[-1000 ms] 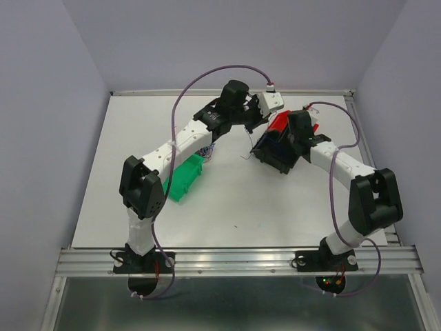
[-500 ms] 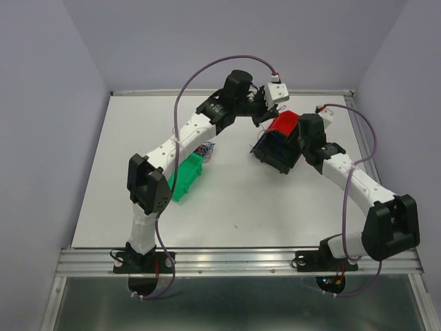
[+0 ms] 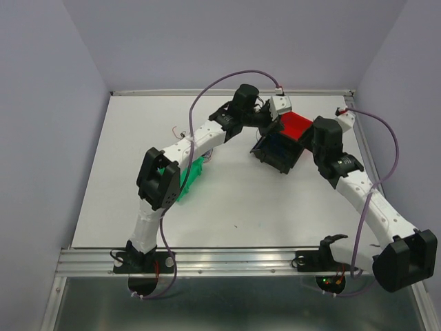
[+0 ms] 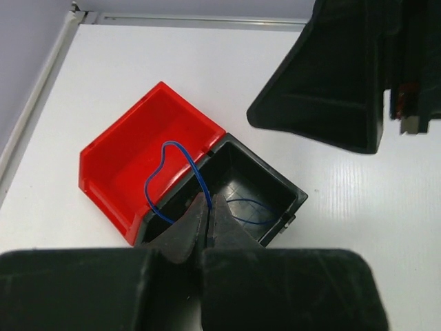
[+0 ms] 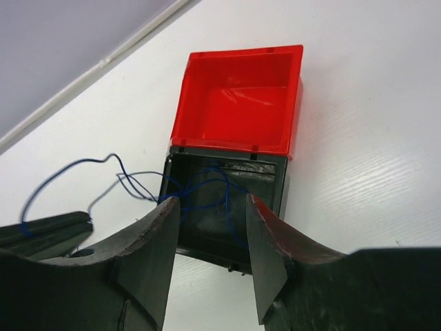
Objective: Untangle the cables
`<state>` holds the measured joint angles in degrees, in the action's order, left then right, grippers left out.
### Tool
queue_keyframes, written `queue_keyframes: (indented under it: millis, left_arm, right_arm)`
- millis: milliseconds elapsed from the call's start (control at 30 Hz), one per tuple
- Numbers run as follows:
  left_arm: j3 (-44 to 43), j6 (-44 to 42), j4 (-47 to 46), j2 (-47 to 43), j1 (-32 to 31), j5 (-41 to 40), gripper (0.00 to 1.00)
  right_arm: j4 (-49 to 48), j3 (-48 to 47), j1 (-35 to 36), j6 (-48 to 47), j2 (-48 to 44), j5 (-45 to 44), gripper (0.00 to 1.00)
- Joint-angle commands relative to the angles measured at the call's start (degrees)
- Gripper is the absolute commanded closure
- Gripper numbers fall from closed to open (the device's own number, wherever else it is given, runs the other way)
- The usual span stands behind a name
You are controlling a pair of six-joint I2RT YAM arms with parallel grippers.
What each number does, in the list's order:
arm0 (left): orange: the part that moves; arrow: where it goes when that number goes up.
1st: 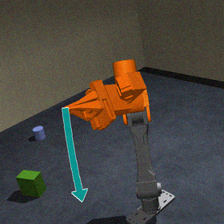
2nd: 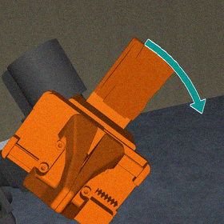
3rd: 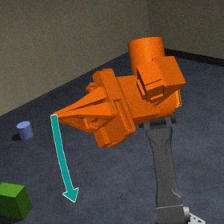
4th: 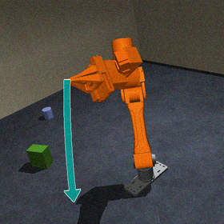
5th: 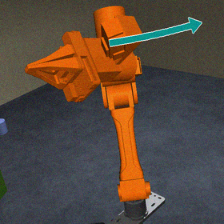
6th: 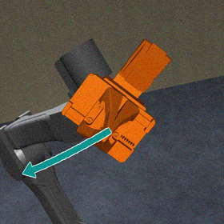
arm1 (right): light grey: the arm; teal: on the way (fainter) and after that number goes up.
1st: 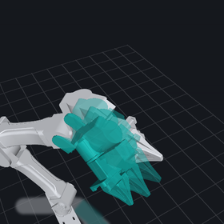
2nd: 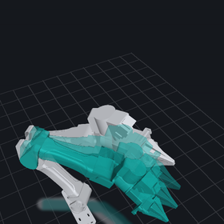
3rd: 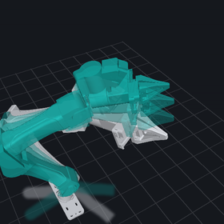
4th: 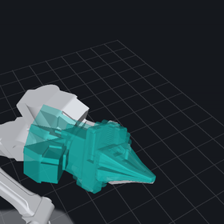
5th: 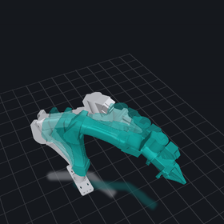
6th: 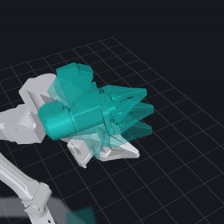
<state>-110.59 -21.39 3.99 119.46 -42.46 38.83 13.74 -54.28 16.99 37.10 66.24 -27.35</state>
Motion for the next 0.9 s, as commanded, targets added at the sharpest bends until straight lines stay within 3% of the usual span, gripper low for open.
queue_keyframes:
  millis: [0,433,667,867]
  left_arm:
    - [4.05,1.96,-11.16,-2.39,-1.05,2.92,1.00]
    - [8.72,5.30,-14.81,5.07,-3.68,2.22,1.00]
    - [-9.19,1.97,4.35,18.87,-3.60,-0.94,1.00]
    - [-8.24,1.79,5.24,20.64,-3.77,-3.93,1.00]
  right_arm:
    - [-1.35,1.81,-0.65,-0.10,-5.84,-4.55,0.51]
    - [-1.34,2.07,-1.44,-0.10,-7.09,-4.20,0.51]
    - [-1.35,2.43,-1.88,0.51,-7.52,-4.11,0.51]
    - [-1.43,2.87,-2.14,0.87,-8.84,-4.11,0.51]
